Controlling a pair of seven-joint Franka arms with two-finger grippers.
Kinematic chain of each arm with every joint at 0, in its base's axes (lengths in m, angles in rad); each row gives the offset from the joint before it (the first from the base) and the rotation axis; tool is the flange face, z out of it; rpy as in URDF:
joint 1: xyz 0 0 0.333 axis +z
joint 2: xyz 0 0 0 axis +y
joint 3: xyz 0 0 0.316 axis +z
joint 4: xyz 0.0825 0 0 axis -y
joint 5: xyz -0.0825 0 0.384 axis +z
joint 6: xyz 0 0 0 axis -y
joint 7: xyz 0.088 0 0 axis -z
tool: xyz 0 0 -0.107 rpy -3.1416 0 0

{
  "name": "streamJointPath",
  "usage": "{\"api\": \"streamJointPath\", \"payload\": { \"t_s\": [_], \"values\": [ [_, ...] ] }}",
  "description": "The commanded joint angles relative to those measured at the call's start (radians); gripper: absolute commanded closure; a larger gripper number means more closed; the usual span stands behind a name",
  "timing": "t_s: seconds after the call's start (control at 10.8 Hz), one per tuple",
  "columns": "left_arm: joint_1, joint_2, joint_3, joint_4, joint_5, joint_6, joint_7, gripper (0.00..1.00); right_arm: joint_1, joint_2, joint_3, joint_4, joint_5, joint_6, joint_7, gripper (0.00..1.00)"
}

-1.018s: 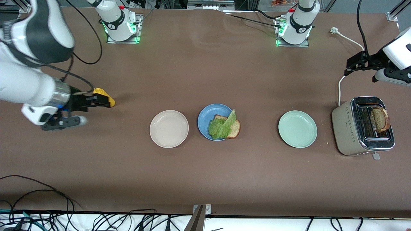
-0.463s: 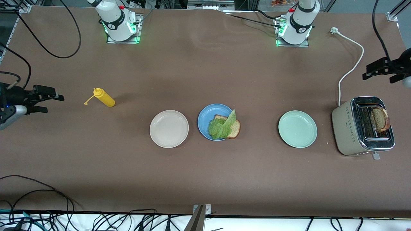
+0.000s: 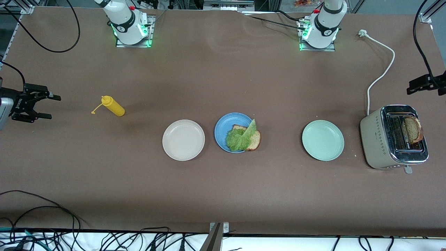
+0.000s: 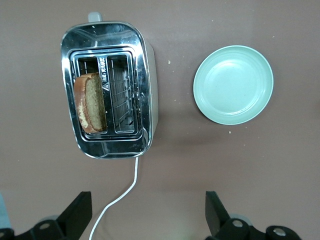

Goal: Make sandwich in blue plate with both arms
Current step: 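Move the right gripper back toward the yellow mustard bottle, then lower the right gripper around the yellow mustard bottle and close it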

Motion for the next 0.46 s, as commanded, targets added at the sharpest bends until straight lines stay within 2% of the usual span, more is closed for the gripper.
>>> {"api": "streamJointPath", "payload": {
  "t_s": [0.0,0.19,0.37],
  "values": [
    [0.014,0.043,-0.008,0.037,0.032,0.002,0.008,0.00,-0.055,-0.016,-0.022,-0.117,0.096,-0.002,-0.315,0.02],
    [0.017,0.066,-0.008,0.049,0.030,0.004,0.008,0.00,-0.104,0.030,-0.022,-0.162,0.163,-0.028,-0.516,0.02],
    [0.012,0.062,-0.014,0.072,0.030,-0.010,0.005,0.00,-0.159,0.120,-0.022,-0.163,0.234,-0.106,-0.674,0.02]
  ]
}}
